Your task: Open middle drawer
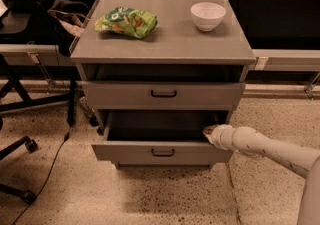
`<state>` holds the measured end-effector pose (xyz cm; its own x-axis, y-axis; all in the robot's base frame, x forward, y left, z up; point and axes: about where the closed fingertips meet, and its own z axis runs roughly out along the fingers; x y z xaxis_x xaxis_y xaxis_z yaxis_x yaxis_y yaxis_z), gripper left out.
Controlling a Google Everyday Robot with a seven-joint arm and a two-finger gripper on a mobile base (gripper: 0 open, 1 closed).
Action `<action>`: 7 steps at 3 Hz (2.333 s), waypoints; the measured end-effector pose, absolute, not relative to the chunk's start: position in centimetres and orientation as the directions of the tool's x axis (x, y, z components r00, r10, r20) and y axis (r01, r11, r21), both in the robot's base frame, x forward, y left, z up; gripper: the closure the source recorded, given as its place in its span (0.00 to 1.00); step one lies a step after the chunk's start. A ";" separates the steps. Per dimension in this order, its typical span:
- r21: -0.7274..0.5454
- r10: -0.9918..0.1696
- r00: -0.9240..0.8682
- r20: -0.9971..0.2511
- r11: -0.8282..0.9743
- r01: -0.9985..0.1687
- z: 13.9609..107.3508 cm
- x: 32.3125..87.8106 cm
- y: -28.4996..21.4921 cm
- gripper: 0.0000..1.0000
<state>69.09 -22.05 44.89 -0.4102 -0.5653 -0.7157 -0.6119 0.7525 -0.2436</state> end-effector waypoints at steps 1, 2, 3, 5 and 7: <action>-0.218 -0.577 -0.388 -0.719 0.717 -0.662 44.8 67.5 -22.1 1.00; -0.167 -0.585 -0.391 -0.711 0.680 -0.714 44.2 65.4 -21.3 1.00; -0.167 -0.585 -0.391 -0.711 0.680 -0.714 44.2 65.4 -21.3 1.00; -0.131 -0.594 -0.405 -0.695 0.658 -0.741 43.1 64.1 -20.8 1.00; -0.068 -0.600 -0.429 -0.676 0.630 -0.774 41.9 60.8 -20.9 1.00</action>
Offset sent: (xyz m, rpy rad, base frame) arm -0.0144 -0.0004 -0.0011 0.0163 0.0164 0.0547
